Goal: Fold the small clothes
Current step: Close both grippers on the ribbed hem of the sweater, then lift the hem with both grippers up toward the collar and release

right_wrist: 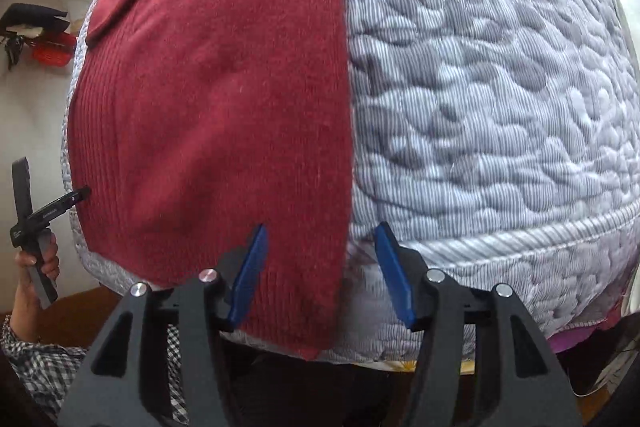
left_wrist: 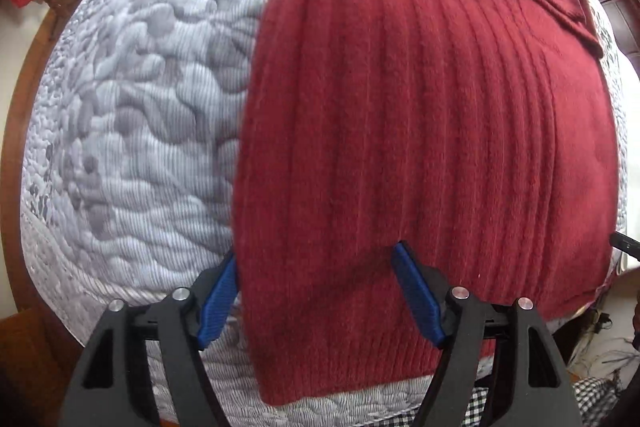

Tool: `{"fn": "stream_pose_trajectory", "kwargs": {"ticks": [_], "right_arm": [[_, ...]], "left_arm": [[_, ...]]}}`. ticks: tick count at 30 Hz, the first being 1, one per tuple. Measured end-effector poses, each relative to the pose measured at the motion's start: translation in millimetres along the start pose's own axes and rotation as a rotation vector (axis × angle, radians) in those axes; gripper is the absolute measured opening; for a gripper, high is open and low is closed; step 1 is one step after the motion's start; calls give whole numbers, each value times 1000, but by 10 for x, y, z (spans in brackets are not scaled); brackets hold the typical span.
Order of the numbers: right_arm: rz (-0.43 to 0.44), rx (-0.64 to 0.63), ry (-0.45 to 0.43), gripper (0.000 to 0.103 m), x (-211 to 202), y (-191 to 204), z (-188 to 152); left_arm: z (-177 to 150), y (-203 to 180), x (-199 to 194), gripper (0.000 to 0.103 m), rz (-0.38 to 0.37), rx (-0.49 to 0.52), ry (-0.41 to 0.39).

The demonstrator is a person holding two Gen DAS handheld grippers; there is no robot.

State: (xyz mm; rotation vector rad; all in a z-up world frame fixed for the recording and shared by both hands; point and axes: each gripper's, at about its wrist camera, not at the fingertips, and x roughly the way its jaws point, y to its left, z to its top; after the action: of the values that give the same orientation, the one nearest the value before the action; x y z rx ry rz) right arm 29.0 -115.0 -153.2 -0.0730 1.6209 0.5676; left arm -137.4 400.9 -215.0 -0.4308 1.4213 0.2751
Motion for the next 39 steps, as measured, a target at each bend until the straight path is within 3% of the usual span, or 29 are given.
{"fn": "stream_pose_trajectory", "kwargs": {"ticks": [5,10,11,13,14,15,18,22,23,29,35,39], "right_arm": [[24,-39,26,56,66,128,-182],[74,-68,43,54,218,256,-263],[83,-66,40,49,229,257,-263],[109,-70,47,35,260,308,-254],[116,-72,52,30,270,317,-258],[119,-75,54,28,277,328,-260],[140,-68,62,11,297,318,-262],[189,-29,49,6,207,239,-279],[193,-40,41,6,160,251,-281],[279,-73,-40,5,-276,293,-206],[333,-67,-132,5,-657,260,53],[314,-62,-155,5,-736,247,334]], "left_arm": [[-174,-121,19,75,-9,11,11],[-284,-136,69,73,-89,-39,35],[-352,-123,73,69,-89,-47,36],[-358,-129,48,49,-87,-51,40],[-366,-137,36,45,-85,-53,42],[-374,-76,9,31,-87,-53,45],[-352,81,-64,22,-136,-83,55],[-535,192,-100,12,-170,-131,56],[-648,383,-99,12,-184,-142,54],[-445,793,-498,11,-311,-210,-12],[-187,876,-991,11,-353,-182,-139],[-22,925,-1068,11,-347,-185,-191]]}}
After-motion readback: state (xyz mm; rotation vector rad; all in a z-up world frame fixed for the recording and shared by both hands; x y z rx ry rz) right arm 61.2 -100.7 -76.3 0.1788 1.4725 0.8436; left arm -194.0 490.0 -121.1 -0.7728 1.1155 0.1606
